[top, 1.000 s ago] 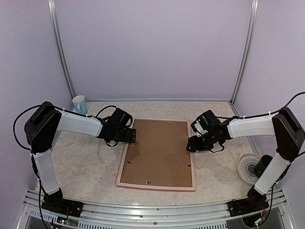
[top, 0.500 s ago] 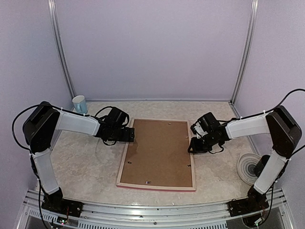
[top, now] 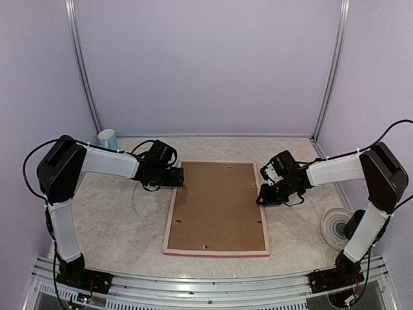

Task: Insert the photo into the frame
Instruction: Hold the photo frame at the center of the board, then press the fastener onto the backboard.

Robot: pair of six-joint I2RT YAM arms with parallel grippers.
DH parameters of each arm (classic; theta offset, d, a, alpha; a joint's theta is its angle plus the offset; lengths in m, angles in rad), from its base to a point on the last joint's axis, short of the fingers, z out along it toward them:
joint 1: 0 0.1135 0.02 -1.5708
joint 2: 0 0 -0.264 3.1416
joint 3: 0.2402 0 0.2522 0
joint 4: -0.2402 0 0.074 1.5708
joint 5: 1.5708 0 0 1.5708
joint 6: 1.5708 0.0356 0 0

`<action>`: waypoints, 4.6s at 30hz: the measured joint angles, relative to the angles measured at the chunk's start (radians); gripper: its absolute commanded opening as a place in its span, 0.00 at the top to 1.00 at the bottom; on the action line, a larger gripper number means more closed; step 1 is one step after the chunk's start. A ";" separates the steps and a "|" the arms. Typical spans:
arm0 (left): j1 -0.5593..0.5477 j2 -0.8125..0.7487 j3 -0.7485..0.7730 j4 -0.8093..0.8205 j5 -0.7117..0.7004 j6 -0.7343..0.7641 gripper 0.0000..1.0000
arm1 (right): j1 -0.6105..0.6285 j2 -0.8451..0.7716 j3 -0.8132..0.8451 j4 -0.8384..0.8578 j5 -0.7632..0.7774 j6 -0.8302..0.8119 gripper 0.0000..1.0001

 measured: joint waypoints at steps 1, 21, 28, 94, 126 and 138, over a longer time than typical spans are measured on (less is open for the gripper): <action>0.000 0.007 0.005 -0.002 0.001 0.000 0.13 | 0.000 0.000 0.000 0.000 0.000 0.000 0.76; 0.000 0.060 0.029 -0.024 0.011 0.001 0.27 | 0.000 0.001 0.000 0.000 0.000 -0.004 0.76; 0.000 0.069 0.036 -0.011 0.017 0.000 0.36 | 0.000 0.001 0.000 0.000 0.000 -0.003 0.77; -0.002 0.010 -0.016 0.013 0.003 0.040 0.47 | 0.000 0.018 0.017 0.004 0.001 -0.008 0.76; -0.033 0.057 0.042 -0.053 -0.046 0.043 0.71 | 0.000 0.026 0.026 0.004 0.001 -0.011 0.76; -0.037 0.057 0.042 -0.052 -0.059 0.039 0.64 | 0.000 0.028 0.029 0.005 0.001 -0.012 0.77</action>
